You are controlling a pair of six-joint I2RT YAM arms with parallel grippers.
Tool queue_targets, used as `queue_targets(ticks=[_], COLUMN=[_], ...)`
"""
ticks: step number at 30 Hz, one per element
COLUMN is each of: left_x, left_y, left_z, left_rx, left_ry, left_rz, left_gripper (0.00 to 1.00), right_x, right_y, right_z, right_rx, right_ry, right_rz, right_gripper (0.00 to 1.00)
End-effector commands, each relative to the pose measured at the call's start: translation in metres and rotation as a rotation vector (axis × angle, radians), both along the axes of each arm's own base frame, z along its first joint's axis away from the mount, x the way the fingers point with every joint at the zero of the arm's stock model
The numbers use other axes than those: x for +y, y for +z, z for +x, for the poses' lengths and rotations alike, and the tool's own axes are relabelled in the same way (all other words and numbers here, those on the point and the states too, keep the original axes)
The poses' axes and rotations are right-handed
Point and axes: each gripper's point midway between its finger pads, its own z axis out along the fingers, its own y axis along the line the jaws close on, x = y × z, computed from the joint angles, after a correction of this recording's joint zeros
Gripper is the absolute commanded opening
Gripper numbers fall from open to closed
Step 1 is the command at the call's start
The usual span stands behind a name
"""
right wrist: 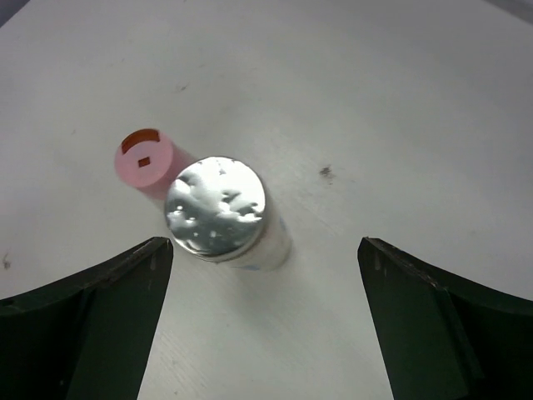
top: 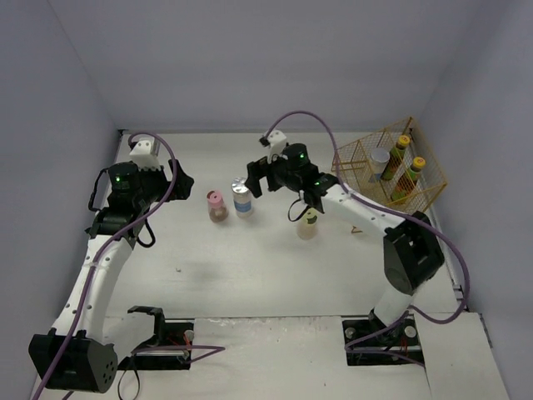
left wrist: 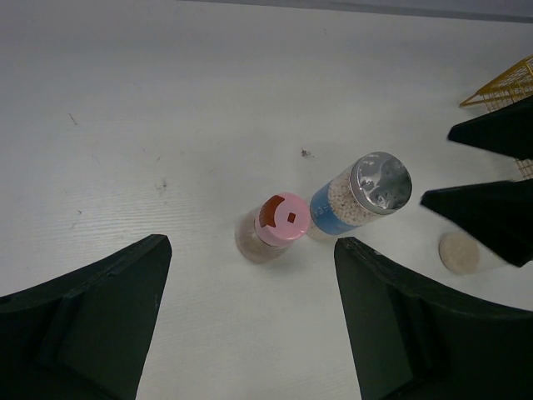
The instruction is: Organize the condiment bottles
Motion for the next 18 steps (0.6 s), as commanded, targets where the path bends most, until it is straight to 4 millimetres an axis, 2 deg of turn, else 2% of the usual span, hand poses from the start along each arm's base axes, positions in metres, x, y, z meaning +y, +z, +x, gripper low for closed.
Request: queue_targets(ticks=[1, 8, 11, 13, 14, 15, 16, 17, 18], left_x=[0.000, 0.001, 0.002, 0.002, 0.002, 0.002, 0.002, 0.002, 0.002], left_y=[0.035, 0.035, 0.036, 0.037, 0.037, 0.037, 0.037, 0.037, 0.037], left_z=[0.008, 0.008, 0.008, 0.008, 0.008, 0.008, 0.008, 0.008, 0.008], left_rx=[-0.110, -0.112, -0.112, -0.116, -0.116, -0.115, -0.114, -0.114, -0.114], left_ry=[0.002, 0.004, 0.005, 0.006, 0.006, 0.006, 0.006, 0.006, 0.006], left_rz=[-0.022, -0.022, -0.027, -0.030, -0.030, -0.031, -0.031, -0.030, -0.031], left_gripper=[0.80, 0.80, 0.80, 0.80, 0.80, 0.80, 0.80, 0.80, 0.80], right_x=[0.042, 0.069, 0.075, 0.075, 0.076, 0.076, 0.075, 0.074, 0.071], right_y=[0.035, 0.006, -0.003, -0.006, -0.007, -0.007, -0.005, -0.002, 0.005], right_z=[0.002, 0.003, 0.004, 0.006, 0.006, 0.007, 0.008, 0.009, 0.011], right_rx=[-0.121, -0.096, -0.090, -0.091, -0.095, -0.098, -0.103, -0.110, -0.125], right_ry=[0.122, 0.168, 0.171, 0.162, 0.161, 0.153, 0.149, 0.142, 0.124], right_rz=[0.079, 0.044, 0.035, 0.033, 0.033, 0.033, 0.035, 0.037, 0.040], right_gripper=[1.00, 1.00, 0.94, 0.79, 0.65, 0.59, 0.52, 0.38, 0.30])
